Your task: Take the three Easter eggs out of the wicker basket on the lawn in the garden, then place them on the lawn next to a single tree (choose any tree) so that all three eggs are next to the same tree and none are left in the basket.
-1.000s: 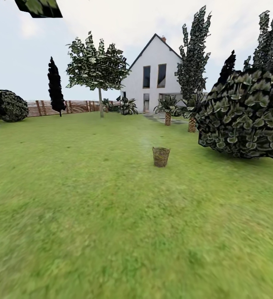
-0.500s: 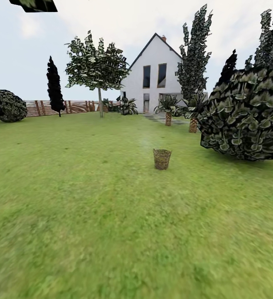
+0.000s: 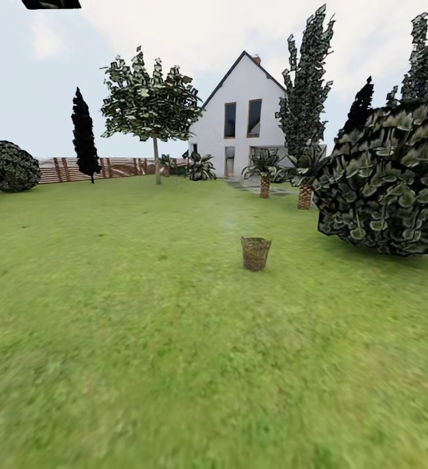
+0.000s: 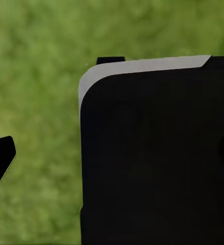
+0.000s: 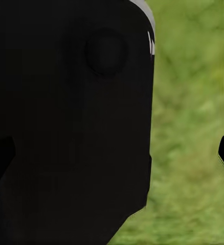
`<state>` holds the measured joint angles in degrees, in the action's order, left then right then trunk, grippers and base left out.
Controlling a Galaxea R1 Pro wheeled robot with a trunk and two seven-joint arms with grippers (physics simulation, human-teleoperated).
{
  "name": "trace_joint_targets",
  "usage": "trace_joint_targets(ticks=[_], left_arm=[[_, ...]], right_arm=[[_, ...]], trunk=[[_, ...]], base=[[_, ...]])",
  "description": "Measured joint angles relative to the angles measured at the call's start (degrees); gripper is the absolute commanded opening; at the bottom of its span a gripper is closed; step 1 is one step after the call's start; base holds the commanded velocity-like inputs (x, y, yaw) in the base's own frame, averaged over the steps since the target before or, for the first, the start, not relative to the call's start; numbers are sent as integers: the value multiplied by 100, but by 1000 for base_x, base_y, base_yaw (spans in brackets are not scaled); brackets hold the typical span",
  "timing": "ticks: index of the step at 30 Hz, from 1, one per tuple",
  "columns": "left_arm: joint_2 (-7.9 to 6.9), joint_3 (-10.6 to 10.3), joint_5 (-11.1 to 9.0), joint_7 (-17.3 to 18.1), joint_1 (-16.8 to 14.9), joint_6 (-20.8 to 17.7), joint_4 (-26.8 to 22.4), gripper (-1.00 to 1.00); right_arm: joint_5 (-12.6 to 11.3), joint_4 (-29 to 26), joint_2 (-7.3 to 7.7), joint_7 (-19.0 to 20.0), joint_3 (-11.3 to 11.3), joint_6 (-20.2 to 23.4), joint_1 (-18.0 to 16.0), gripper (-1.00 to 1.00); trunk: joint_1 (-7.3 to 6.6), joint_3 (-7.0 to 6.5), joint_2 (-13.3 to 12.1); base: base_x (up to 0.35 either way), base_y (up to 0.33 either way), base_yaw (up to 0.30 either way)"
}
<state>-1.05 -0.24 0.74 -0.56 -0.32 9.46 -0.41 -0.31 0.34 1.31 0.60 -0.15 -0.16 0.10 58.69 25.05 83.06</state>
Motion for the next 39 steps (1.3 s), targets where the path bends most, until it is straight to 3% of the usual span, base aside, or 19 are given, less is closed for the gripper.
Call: trace_joint_targets(ticks=[39], left_arm=[[0,0,-3,0,0,35,0,100]], right_arm=[[1,0,0,-2,-1,0,0,100]], trunk=[[0,0,0]], base=[[338,0,0]])
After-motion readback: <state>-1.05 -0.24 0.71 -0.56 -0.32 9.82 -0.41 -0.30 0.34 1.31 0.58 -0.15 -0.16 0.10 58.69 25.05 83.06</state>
